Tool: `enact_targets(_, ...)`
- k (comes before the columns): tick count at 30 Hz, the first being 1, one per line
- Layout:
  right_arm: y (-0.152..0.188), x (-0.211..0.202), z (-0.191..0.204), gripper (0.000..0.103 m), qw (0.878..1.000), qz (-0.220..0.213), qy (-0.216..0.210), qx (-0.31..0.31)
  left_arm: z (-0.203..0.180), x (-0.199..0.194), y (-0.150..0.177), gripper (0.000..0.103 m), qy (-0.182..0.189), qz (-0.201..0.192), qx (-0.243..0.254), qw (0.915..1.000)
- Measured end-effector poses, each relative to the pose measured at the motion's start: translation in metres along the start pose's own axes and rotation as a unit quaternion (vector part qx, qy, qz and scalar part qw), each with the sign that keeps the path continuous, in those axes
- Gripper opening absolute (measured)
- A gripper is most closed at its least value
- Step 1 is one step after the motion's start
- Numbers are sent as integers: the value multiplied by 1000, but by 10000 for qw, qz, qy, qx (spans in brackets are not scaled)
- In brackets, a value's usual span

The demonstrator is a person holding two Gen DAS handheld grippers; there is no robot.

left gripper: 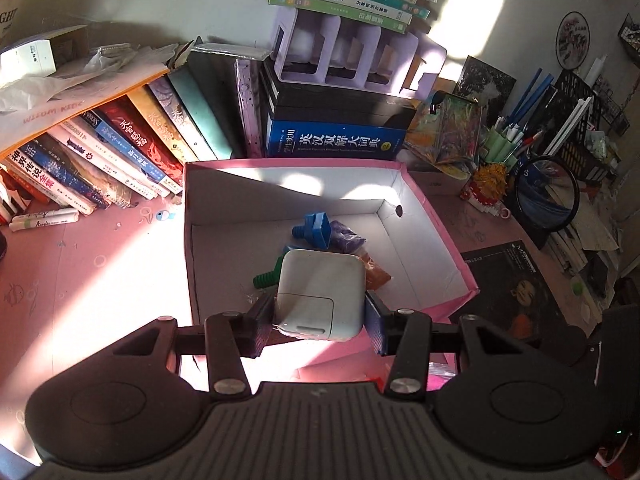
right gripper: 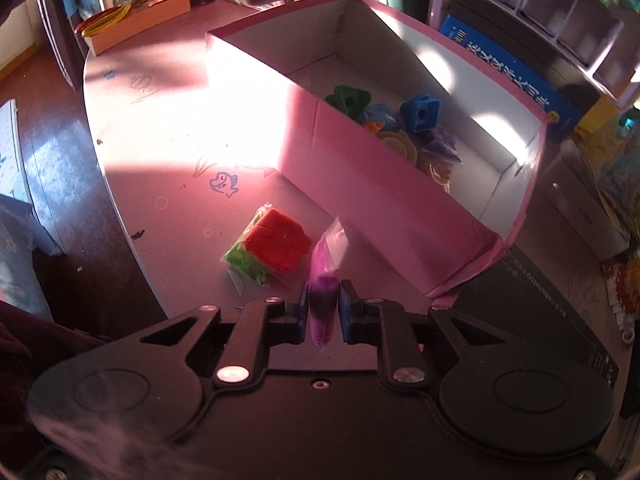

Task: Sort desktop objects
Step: 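Carry the white charger block with the left gripper into the pink box, then lower the charger block into the box and open the left gripper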

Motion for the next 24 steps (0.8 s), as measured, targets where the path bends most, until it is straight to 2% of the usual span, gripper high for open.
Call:
enact_targets(5,-1,-15,-17,15,9978,-103,-38,651,6,20,-12,46,74,117,-13,9999)
enact_targets(7,-3,-20,-25,11,9950,-129,-152,982,7,31,-15,46,86,198,38,9998)
enact_targets(11,2,-6,-27,11,9943,111,-151,1052,8,58,-18,46,135,482,57,9987)
enact_targets(13,5,6,-27,15,9933,300,-58,1111,8,71,-19,46,141,662,77,9977)
enact_targets(15,8,17,-28,52,9907,428,-62,1286,7,83,-20,46,147,795,134,9966)
enact_targets(20,4,39,-35,53,9800,503,-142,1922,6,105,-22,46,157,1010,163,9946)
enact_targets(24,0,52,-35,52,9743,582,-51,2173,6,115,-26,46,167,1129,140,9934)
Point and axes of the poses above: each gripper's, at about its wrist camera, not at the fingertips, and x roughly the way its jaws point, z to its left, y to its underside, the point moved 3 cm from there along x, roughly the way its jaws point, and after that the axes turned 8 degrees about x, right-handed, at the moved point
